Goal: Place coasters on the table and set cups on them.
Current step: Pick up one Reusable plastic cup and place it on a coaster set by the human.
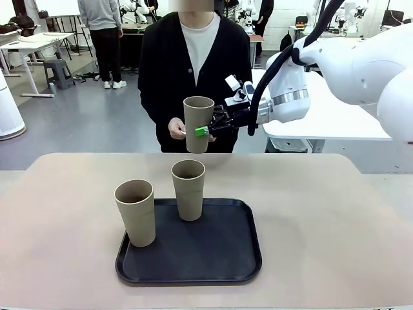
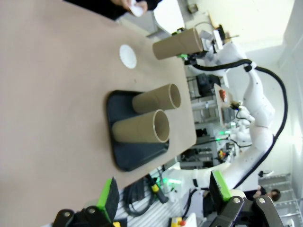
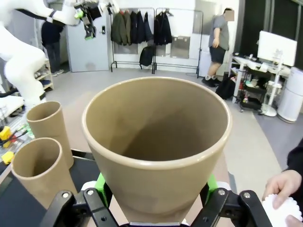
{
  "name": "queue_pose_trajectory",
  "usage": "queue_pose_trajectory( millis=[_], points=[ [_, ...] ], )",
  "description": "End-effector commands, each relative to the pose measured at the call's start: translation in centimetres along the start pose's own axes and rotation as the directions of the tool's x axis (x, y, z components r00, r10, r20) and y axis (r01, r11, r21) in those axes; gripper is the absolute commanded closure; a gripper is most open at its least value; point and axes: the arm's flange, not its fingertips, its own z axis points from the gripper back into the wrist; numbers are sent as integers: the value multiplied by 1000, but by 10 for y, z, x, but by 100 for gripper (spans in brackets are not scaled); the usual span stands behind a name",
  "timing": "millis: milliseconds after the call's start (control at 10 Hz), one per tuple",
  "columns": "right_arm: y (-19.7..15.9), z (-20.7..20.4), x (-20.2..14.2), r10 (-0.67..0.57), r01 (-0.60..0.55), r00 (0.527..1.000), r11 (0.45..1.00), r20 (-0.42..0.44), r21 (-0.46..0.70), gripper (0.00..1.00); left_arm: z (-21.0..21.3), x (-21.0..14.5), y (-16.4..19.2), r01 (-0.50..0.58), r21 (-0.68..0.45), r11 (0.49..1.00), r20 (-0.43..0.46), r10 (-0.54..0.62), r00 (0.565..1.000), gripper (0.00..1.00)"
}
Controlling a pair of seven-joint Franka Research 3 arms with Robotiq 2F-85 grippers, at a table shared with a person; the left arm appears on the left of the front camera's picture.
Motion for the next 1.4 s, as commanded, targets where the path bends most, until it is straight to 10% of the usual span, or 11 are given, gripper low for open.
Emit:
queue_pose_trajectory(
  millis=[0, 1300],
  points=[
    [-18, -4, -6, 13, -13, 1000, 1000, 9, -7, 15, 1, 1, 0, 21, -11, 1000, 8, -21, 1000, 0],
    [-29, -37, -77, -101, 102, 993, 995, -54, 22, 15, 1, 1, 0, 21, -11, 1000, 8, -21, 1000, 0]
  ],
)
